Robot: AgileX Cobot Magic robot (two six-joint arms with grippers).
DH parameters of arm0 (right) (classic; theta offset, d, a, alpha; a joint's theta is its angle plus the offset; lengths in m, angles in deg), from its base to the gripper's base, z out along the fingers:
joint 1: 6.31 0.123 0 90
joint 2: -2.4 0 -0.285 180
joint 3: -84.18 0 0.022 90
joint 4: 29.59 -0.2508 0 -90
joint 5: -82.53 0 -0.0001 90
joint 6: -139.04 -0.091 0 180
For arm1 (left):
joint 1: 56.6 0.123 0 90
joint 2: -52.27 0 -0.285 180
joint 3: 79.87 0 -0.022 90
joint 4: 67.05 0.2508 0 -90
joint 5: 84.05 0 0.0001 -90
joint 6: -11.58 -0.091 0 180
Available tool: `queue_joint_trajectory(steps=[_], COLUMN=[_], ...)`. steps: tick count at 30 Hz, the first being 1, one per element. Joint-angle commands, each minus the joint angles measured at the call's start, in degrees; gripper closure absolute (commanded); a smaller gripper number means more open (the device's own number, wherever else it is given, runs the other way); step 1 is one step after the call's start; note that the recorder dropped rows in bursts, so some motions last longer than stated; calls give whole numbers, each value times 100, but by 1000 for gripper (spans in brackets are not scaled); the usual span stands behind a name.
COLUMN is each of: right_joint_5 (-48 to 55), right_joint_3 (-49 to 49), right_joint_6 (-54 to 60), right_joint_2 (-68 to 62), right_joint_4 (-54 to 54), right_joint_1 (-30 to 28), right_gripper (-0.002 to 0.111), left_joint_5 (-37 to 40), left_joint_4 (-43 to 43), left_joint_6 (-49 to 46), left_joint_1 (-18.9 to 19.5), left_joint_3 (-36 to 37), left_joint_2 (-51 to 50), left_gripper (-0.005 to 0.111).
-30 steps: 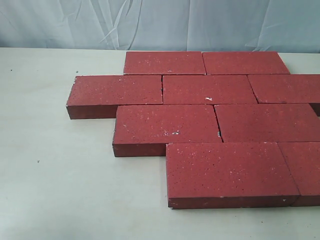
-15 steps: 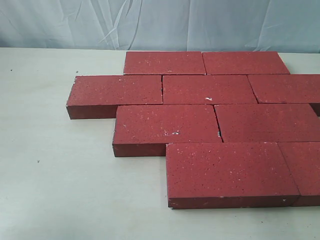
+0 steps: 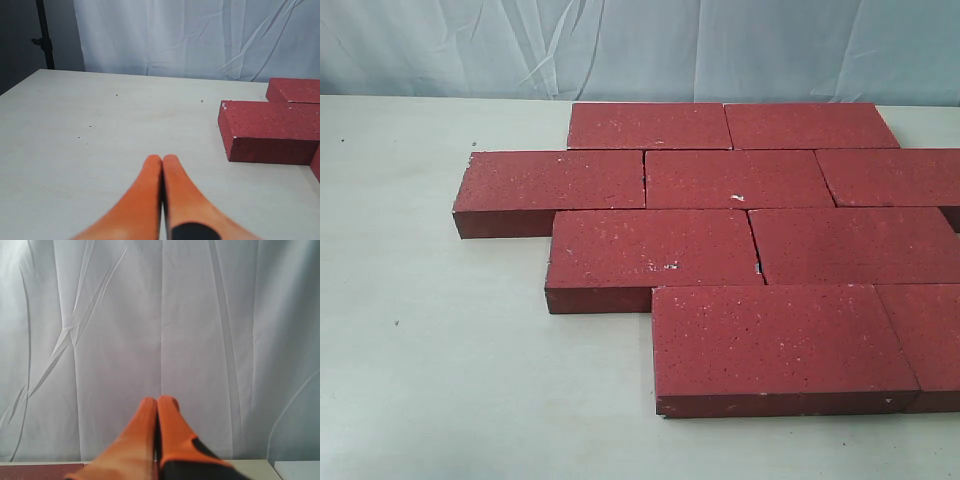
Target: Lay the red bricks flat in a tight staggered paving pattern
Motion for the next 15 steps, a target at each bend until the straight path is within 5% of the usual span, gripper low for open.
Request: queue_joint_trajectory(steps=[1, 15], right_joint_5=[32, 32], right_joint_3=[24, 24], right_joint_6=[-2, -2], right_joint_2=[-30, 310], right_joint_4=[0, 0], right_joint_1=[-36, -36], right_gripper=[109, 109], left_joint_5=[-38, -35], left_joint_4=[-18, 21], left_joint_6=[46, 46], left_joint_1=[7, 7], left_joint_3=[26, 26], left_joint_2=[24, 24], left_gripper=[107, 107])
